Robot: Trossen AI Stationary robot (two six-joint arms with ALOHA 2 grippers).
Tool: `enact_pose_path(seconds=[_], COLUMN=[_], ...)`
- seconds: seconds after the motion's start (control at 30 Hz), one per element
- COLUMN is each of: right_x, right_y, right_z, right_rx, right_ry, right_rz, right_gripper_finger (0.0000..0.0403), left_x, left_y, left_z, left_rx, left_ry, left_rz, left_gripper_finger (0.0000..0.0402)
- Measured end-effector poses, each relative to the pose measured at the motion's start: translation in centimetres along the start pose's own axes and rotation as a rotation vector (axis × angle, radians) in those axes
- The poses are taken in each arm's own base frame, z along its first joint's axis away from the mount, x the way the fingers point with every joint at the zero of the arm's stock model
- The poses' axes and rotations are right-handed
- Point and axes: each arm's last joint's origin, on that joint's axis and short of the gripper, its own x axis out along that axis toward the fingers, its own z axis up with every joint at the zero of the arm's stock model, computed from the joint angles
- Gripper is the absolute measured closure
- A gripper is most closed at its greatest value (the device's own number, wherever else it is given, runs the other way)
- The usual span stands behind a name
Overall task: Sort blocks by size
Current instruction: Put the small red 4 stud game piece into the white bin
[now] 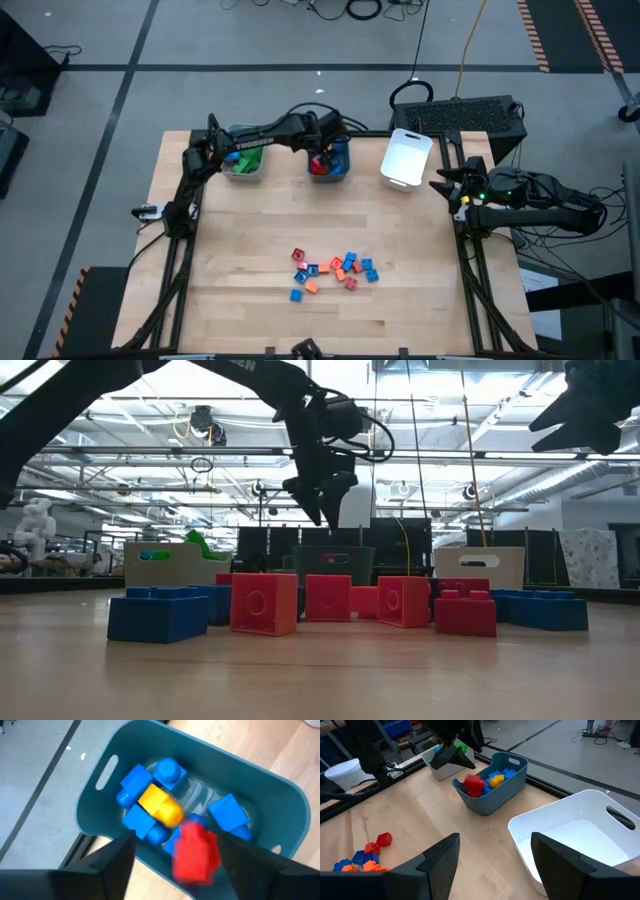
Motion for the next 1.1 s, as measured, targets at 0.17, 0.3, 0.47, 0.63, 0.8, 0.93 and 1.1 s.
enact_pose_path(seconds=[0.17, 0.3, 0.47, 0.63, 0.8, 0.93, 1.1], right_x=[0.2, 1.1, 3.6, 6.8, 8.7, 9.6, 10.0], right_y=[0.2, 1.0, 3.4, 5.5, 6.1, 6.3, 6.4], right_z=[0.1, 0.8, 2.6, 2.4, 1.0, 0.6, 0.4], right_rx=[-0.023, -0.055, -0.138, -0.215, -0.218, -0.174, -0.1], right_ry=[0.005, -0.023, -0.089, 0.015, 0.211, 0.262, 0.29], right_rz=[-0.001, 0.016, 0.1, 0.197, 0.254, 0.23, 0.209], right_gripper_finger=[0.0165, 0.0165, 0.0165, 0.0165, 0.0165, 0.0165, 0.0165], left_x=[-0.5, -3.0, -8.7, -12.8, -15.7, -17.4, -16.6], left_y=[-1.0, -3.0, -4.6, -5.2, -7.1, -10.7, -15.1], left_z=[0.1, 0.8, 1.9, 0.5, -3.9, -7.8, -13.0], left_rx=[0.012, 0.038, 0.038, 0.089, 0.241, 0.413, 0.485], left_ry=[-0.011, -0.075, -0.216, -0.195, 0.07, 0.161, 0.142], left_rz=[-0.034, -0.097, -0.148, -0.151, -0.183, -0.214, -0.298], left_gripper_finger=[0.0096, 0.0102, 0.011, 0.011, 0.011, 0.011, 0.011])
